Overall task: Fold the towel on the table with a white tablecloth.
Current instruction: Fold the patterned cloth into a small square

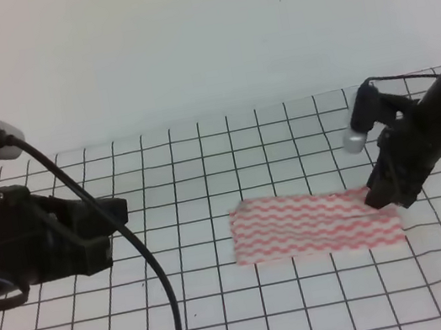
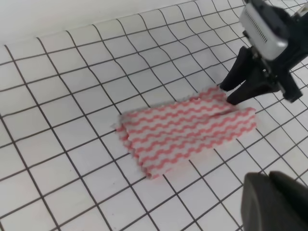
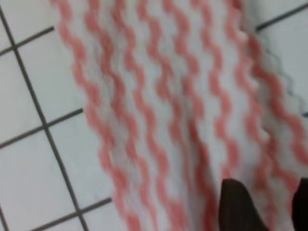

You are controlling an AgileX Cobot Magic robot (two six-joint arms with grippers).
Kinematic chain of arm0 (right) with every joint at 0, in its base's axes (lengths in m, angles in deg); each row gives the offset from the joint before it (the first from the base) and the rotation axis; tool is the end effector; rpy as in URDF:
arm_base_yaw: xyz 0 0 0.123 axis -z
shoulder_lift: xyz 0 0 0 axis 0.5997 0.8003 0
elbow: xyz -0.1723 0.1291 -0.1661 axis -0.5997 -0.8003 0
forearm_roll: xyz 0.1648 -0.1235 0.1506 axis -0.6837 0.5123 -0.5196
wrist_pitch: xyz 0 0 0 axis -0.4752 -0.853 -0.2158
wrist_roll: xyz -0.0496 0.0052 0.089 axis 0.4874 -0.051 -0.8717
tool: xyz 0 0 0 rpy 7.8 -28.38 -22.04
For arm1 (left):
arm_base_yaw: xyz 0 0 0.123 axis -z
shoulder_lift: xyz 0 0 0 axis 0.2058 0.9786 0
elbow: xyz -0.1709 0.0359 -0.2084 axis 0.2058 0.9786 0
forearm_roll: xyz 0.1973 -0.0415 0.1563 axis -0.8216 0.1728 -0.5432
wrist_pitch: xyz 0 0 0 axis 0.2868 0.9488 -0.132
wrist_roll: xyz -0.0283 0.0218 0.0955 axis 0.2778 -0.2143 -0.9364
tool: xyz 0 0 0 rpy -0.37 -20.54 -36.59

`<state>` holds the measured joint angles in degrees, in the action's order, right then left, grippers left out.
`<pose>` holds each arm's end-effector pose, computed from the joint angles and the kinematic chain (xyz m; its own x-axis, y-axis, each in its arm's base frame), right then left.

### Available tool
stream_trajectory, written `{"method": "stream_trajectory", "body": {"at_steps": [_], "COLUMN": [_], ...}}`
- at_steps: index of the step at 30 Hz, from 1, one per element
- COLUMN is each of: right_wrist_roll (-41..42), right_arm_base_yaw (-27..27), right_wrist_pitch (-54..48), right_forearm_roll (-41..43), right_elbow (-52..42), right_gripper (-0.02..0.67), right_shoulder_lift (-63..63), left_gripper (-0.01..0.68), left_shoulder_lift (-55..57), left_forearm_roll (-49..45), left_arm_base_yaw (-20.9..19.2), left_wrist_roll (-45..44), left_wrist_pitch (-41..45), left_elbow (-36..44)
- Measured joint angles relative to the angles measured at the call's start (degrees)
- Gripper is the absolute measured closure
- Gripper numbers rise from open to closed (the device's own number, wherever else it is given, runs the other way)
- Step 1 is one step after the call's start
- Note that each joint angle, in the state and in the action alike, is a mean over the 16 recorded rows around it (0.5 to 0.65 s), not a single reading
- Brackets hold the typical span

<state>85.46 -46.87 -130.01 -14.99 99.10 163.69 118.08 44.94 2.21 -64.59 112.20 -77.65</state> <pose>0.3970 0.1067 0.1294 -0.3895 -0.8144 -0.4302 -0.9027 0.4302 0.0029 0.2112 -0.1034 0.3175 -0.5441 0.0658 -0.8364 0.5714 0.7591 -0.3120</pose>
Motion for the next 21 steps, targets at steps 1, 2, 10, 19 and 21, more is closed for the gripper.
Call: {"method": "stream_trajectory", "body": {"at_steps": [1, 2, 10, 19, 21], "right_wrist_roll": [-0.4, -0.8, -4.0, -4.2, -4.0], "right_arm_base_yaw": [-0.4, -0.7, -3.0, -3.3, -3.3], "right_wrist_pitch": [0.3, 0.7, 2.5, 1.4, 1.1], "right_forearm_roll": [0.5, 1.1, 5.4, 6.4, 6.4], "right_elbow": [0.0, 0.0, 0.1, 0.3, 0.4], "right_gripper": [0.392, 0.392, 0.402, 0.526, 0.558], "right_shoulder_lift": [0.2, 0.5, 1.7, 1.9, 1.9], "left_gripper": [0.673, 0.673, 0.673, 0.673, 0.673], "left_shoulder_lift": [0.0, 0.0, 0.0, 0.0, -0.1], "left_forearm_roll": [0.0, 0.0, -0.1, -0.1, -0.1], "left_arm_base_yaw": [0.0, 0.0, 0.0, 0.0, 0.0], "left_wrist_roll": [0.0, -0.1, -0.4, -0.6, -0.6], "left_wrist_pitch": [0.0, 0.0, 0.2, 0.3, 0.2], "left_elbow": [0.0, 0.0, 0.0, 0.0, 0.0]}}
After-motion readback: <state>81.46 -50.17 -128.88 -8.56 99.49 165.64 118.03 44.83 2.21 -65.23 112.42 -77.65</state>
